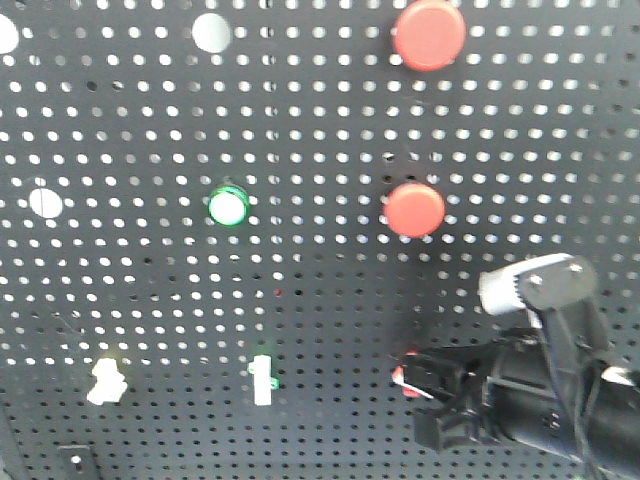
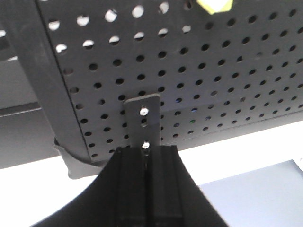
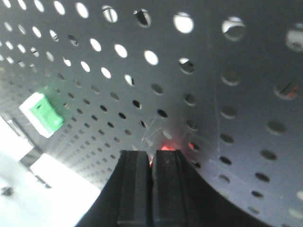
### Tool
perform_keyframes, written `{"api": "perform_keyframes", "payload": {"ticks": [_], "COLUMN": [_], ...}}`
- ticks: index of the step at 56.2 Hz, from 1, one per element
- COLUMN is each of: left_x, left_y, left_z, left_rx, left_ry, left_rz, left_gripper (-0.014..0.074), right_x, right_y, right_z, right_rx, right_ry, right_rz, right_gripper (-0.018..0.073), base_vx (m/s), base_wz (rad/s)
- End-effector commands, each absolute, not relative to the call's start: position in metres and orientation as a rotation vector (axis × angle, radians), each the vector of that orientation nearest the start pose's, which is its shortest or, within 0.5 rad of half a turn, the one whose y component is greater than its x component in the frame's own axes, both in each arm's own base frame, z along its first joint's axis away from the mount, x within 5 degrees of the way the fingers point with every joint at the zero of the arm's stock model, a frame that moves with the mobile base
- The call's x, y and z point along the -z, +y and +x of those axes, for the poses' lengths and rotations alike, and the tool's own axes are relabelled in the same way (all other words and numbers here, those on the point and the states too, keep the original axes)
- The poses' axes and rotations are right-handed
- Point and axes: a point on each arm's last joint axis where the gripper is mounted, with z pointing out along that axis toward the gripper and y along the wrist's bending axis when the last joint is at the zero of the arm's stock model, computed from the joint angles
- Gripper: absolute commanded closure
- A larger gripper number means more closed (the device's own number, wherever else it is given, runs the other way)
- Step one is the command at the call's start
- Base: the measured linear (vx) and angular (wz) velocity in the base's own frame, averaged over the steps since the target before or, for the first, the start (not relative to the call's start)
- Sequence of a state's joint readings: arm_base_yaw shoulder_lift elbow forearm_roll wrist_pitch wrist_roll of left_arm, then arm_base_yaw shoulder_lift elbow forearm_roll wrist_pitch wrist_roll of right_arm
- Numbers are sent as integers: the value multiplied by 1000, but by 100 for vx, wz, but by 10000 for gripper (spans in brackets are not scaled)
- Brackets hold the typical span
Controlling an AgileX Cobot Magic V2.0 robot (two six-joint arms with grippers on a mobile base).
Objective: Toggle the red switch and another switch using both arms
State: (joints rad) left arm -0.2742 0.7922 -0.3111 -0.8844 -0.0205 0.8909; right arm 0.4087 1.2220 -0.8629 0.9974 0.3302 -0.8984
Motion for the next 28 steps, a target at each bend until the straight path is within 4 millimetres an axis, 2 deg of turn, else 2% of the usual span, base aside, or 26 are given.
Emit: {"api": "perform_keyframes", "payload": {"ticks": [1, 12, 28], "left_x": [-254, -254, -254], "left_y": [-37, -37, -37], "left_z": [152, 152, 152], "left_rx": [141, 141, 141], "left_ry": [1876, 1875, 1876], "left_rz": [205, 203, 202], "left_gripper": [594, 594, 594], "right_x": [-294, -305, -331], "right_y": [141, 137, 139], "right_z": [241, 241, 242], "right_rx": [-643, -602, -649], "right_ry": [2096, 2026, 1929], "right_rz": [-594, -553, -527], "right_gripper": [566, 566, 566], "base_vx": [-2, -2, 0], "base_wz": [-7, -7, -1]}}
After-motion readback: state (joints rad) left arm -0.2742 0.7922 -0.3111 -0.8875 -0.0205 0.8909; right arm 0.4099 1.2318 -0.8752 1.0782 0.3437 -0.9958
